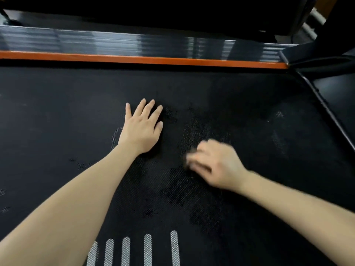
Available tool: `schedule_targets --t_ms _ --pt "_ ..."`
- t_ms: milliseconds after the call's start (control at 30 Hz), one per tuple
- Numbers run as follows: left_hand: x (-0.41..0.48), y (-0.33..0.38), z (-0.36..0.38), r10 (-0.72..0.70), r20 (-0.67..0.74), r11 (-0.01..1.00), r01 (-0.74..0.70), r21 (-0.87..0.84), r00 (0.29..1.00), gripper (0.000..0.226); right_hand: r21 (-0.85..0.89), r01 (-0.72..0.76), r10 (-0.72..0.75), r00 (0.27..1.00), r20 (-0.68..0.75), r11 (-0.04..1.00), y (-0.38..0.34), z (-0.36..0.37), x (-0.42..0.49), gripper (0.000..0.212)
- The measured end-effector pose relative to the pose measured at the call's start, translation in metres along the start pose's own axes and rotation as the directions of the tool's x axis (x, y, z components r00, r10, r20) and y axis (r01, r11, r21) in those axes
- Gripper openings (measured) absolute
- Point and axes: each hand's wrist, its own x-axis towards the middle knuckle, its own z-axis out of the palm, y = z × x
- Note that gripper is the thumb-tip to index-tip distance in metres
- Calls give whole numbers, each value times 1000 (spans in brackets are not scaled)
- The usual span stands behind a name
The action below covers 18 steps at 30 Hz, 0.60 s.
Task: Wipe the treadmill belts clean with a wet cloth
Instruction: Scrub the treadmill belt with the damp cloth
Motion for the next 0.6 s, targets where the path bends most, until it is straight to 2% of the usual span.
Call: schedule_targets --t_ms 67,133,167,200,233,267,333,367,433,467,500,533,567,600 --pt "1 0 0 1 2 1000 -1 -1 1000 53 -130 -260 242 960 -137 957 42 5 45 27" --pt "1 0 1 -3 2 1000 3 0 1000 53 -153 -561 528 823 -212 813 80 10 81 28" --pt "1 -1 2 -5 -2 1000 5 0 1000 53 -150 -632 594 770 -232 760 85 13 89 29" --pt "1 -1 1 -4 -4 1000 4 -3 1000 53 -156 -654 613 752 -244 740 80 15 91 29" --pt "1 0 1 -2 -3 1000 2 -11 1000 53 -143 -627 583 770 -259 765 67 17 87 28" --pt "1 0 1 0 -5 1000 0 -20 1000 52 -115 -547 506 823 -259 829 48 18 77 26" --pt "2 -1 1 -3 -9 1000 3 -20 1000 52 -28 -299 290 943 -165 954 8 22 47 27" --pt "2 0 1 -5 -5 1000 5 -16 1000 53 20 -186 187 976 -113 982 -1 22 36 28" --pt "1 -1 1 -10 -3 1000 10 -19 1000 61 30 -59 60 996 -61 998 13 15 37 28" --pt "1 -1 1 -8 -7 1000 8 -19 1000 65 -29 -76 74 995 -71 997 33 13 46 27" --pt "2 -1 2 -2 -12 1000 2 -18 1000 69 -106 -170 157 980 -121 980 58 12 60 26" --pt "1 -1 2 1 -13 1000 -2 -19 1000 72 -162 -333 304 936 -180 929 87 9 77 26" --pt "1 -1 2 2 -10 1000 -2 -18 1000 74 -186 -514 471 851 -232 837 115 5 92 28" --pt "1 -1 3 0 -6 1000 0 -13 1000 74 -172 -680 632 729 -262 713 138 2 106 32"
